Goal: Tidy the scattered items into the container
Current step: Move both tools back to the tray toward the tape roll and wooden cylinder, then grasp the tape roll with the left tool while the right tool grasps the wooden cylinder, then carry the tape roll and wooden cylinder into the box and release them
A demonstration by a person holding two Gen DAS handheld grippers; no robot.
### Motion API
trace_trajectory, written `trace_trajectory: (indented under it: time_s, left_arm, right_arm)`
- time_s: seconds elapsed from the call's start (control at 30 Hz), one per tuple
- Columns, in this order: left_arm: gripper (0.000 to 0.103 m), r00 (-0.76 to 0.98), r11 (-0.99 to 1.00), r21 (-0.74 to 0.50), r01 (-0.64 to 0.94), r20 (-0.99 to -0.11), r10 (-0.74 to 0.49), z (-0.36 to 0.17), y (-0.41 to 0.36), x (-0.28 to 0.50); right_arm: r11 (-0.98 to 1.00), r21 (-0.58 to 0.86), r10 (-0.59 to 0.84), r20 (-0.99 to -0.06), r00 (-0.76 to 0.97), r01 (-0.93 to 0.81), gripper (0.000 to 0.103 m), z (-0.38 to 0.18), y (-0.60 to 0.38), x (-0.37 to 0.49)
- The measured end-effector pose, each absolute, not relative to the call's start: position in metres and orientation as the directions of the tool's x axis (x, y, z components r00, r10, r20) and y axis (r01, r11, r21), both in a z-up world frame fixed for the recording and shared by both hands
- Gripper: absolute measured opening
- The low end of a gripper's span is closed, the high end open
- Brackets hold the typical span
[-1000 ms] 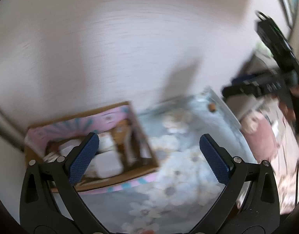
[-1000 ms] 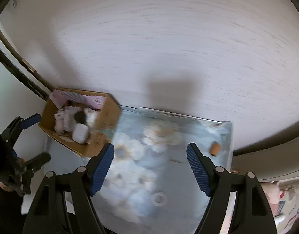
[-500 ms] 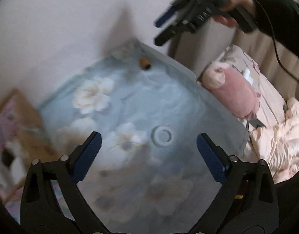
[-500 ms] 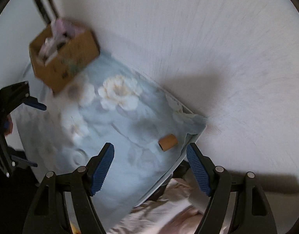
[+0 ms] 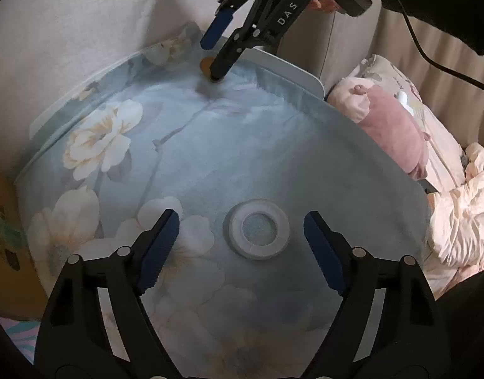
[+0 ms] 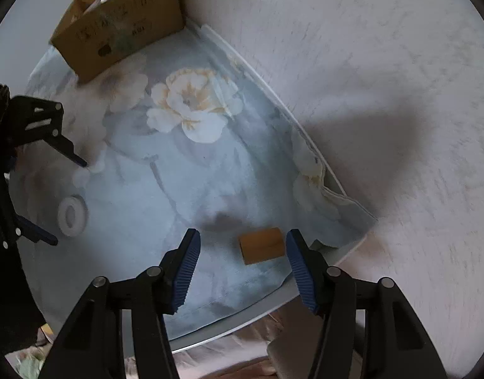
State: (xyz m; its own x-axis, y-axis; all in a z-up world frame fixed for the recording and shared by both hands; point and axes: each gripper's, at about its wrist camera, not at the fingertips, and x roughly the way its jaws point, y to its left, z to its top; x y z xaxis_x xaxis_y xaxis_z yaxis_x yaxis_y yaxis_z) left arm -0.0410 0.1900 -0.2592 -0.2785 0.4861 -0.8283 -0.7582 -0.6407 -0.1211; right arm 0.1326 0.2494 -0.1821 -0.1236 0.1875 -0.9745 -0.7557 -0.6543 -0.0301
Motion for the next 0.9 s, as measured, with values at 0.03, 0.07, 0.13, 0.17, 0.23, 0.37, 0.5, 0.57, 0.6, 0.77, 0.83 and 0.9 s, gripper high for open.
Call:
trace_trajectory:
  time_s: [0.03, 0.07, 0.13, 0.17, 0.23, 0.37, 0.5, 0.57, 0.6, 0.77, 0.83, 0.9]
  left_arm:
    - [0.079, -0.277, -0.639, -0.120, -0.760, -0.829, 0.485, -0.260, 0.191, -0.042]
    - [0.078, -0.276, -0.639, -0.119, -0.760, -0.831, 0.484, -0.262, 0.191, -0.043]
    - [0.078, -0.275, -0.637, -0.120, -0.761, -0.830, 0.486, -0.262, 0.190, -0.044]
    - [0.077, -0.273, -0.636, -0.122, -0.762, -0.830, 0.487, -0.263, 0.190, -0.045]
    - [0.076, -0.271, -0.632, -0.119, -0.766, -0.831, 0.486, -0.264, 0.189, -0.045]
    - [0.072, -0.270, -0.619, -0.109, -0.778, -0.831, 0.486, -0.264, 0.190, -0.044]
    - [0.046, -0.245, -0.581, -0.124, -0.804, -0.822, 0.515, -0.262, 0.192, -0.038]
    - [0.039, -0.234, -0.562, -0.122, -0.818, -0.822, 0.519, -0.262, 0.195, -0.036]
    - [0.039, -0.245, -0.556, -0.103, -0.825, -0.821, 0.516, -0.261, 0.197, -0.033]
    - [0.039, -0.218, -0.557, -0.144, -0.818, -0.818, 0.532, -0.259, 0.193, -0.039]
    - [0.039, -0.217, -0.555, -0.149, -0.818, -0.814, 0.538, -0.254, 0.190, -0.038]
    - [0.039, -0.217, -0.555, -0.159, -0.816, -0.807, 0.550, -0.246, 0.185, -0.037]
  right_arm:
    - [-0.659, -0.033, 0.182, -0.976, -0.117, -0.751, 0.052, -0.185, 0.251, 0.132]
    - [-0.664, -0.039, 0.182, -0.977, -0.111, -0.746, 0.052, -0.187, 0.253, 0.131]
    - [-0.675, -0.050, 0.179, -0.979, -0.098, -0.736, 0.052, -0.191, 0.254, 0.130]
    - [-0.680, -0.054, 0.177, -0.980, -0.092, -0.732, 0.051, -0.192, 0.255, 0.129]
    - [-0.690, -0.060, 0.168, -0.983, -0.078, -0.721, 0.044, -0.196, 0.255, 0.128]
    - [-0.697, -0.073, 0.151, -0.987, -0.047, -0.713, 0.034, -0.202, 0.256, 0.128]
    - [-0.685, -0.061, 0.144, -0.988, -0.053, -0.726, 0.030, -0.201, 0.258, 0.131]
    - [-0.683, -0.061, 0.143, -0.988, -0.051, -0.728, 0.030, -0.201, 0.257, 0.130]
    - [-0.682, -0.059, 0.140, -0.989, -0.052, -0.729, 0.030, -0.200, 0.257, 0.130]
    - [-0.676, -0.059, 0.141, -0.989, -0.051, -0.735, 0.030, -0.193, 0.257, 0.125]
    - [-0.673, -0.058, 0.141, -0.989, -0.051, -0.737, 0.030, -0.186, 0.256, 0.122]
    - [-0.667, -0.055, 0.135, -0.990, -0.049, -0.743, 0.030, -0.179, 0.257, 0.117]
